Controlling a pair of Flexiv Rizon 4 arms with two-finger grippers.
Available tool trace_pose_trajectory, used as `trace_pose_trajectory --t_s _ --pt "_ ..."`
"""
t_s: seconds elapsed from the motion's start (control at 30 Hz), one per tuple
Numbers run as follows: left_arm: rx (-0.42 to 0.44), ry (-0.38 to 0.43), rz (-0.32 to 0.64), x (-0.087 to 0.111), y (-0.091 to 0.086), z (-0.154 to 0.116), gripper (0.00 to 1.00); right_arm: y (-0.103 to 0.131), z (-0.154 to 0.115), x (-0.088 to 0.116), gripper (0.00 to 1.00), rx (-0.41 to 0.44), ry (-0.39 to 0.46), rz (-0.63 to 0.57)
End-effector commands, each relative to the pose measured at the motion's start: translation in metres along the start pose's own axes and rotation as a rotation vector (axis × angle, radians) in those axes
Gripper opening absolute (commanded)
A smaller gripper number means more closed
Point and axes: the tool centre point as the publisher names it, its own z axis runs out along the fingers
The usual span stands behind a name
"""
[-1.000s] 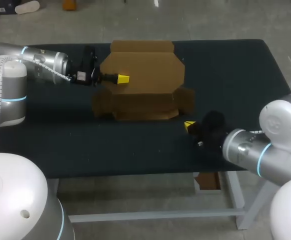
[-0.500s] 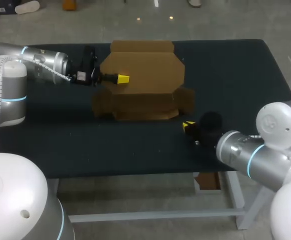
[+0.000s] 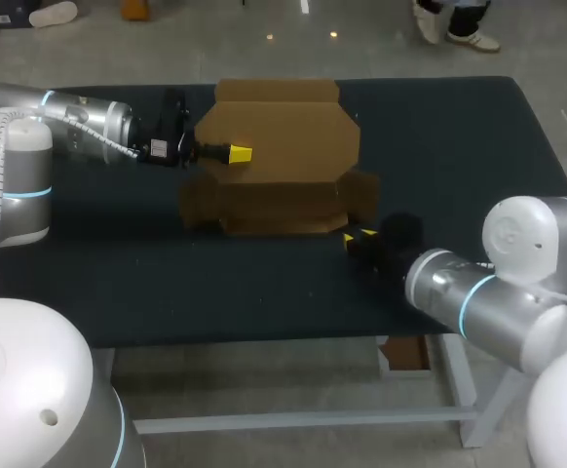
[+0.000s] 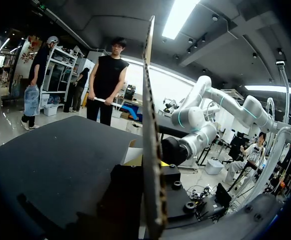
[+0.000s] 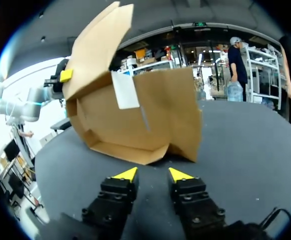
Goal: Assemble the packaging by folding the flat box into shape, placing the metal phone stand inside, and closing the box properly
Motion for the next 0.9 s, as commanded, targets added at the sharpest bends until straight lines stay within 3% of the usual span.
trace_pose_trajectory --t_s 0.03,0.23,0.33,0.67,0.9 --pt "-0.001 0.001 0.000 0.000 0.002 0.001 0.00 -0.002 0.011 0.000 0.40 -0.004 0.007 0.005" --pt "-0.001 0.001 0.000 0.000 0.002 0.001 0.00 -0.003 0.019 -0.006 0.42 0.005 0.002 0.027" --pt "-0.001 0.001 0.000 0.000 0.002 0.001 0.00 0.000 0.022 -0.009 0.55 0.000 0.003 0.036" --pt "-0.001 0.001 0.000 0.000 0.002 0.001 0.00 0.007 0.042 -0.005 0.62 -0.016 0.048 0.067" --pt "-0.001 0.001 0.000 0.000 0.002 0.001 0.00 0.007 0.050 -0.002 0.60 -0.020 0.061 0.084"
